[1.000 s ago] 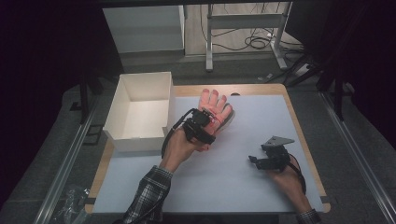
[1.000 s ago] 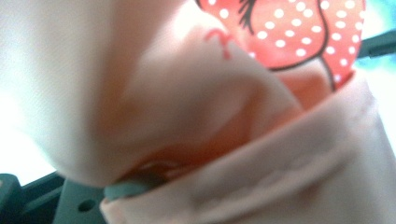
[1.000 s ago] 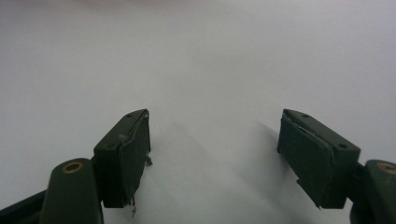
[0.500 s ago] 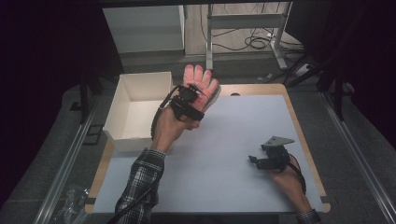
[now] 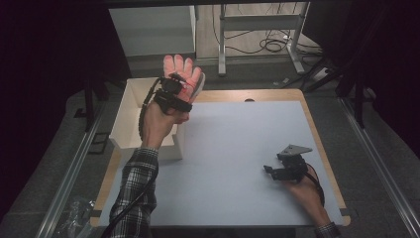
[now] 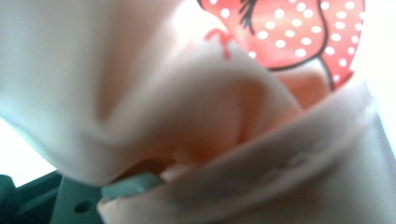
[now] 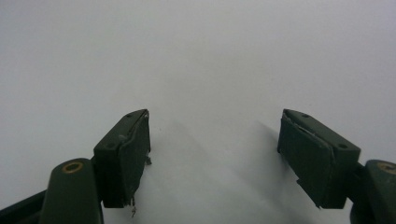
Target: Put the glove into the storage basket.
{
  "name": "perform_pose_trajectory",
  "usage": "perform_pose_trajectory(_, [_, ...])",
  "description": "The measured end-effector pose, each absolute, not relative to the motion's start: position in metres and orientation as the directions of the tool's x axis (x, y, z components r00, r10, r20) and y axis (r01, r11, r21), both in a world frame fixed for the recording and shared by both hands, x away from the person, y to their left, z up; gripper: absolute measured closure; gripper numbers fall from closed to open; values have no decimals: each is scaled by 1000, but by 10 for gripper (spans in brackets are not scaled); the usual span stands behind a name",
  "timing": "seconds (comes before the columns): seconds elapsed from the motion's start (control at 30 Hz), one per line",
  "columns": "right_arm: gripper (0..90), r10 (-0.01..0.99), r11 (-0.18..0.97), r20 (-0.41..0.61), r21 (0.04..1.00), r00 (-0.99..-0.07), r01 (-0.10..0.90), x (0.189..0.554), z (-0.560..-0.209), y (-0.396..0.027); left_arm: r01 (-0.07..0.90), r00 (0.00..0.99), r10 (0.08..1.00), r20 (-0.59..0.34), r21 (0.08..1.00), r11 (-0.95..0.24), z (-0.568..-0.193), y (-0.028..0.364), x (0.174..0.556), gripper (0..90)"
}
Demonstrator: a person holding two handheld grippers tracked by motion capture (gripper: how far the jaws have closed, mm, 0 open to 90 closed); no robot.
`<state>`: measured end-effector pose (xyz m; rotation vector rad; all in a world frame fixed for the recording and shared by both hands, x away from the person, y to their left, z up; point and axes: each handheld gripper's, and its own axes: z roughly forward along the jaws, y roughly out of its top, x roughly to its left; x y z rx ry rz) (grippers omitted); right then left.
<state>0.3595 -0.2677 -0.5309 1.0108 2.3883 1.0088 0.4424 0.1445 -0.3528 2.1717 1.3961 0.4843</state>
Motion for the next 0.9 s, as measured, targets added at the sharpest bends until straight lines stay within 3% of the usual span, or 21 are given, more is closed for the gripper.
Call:
perform_pose_trajectory(0.4, [255,732,489,-46,730,-680,477,359,-531,-268,795,257,966,-4,569,-209,-376,200,450,357])
perform_pose_trajectory(0.9, [255,732,489,-46,731,-680,477,359,-531,-268,846,245,968,-54,500,-186,-442,218,472,344])
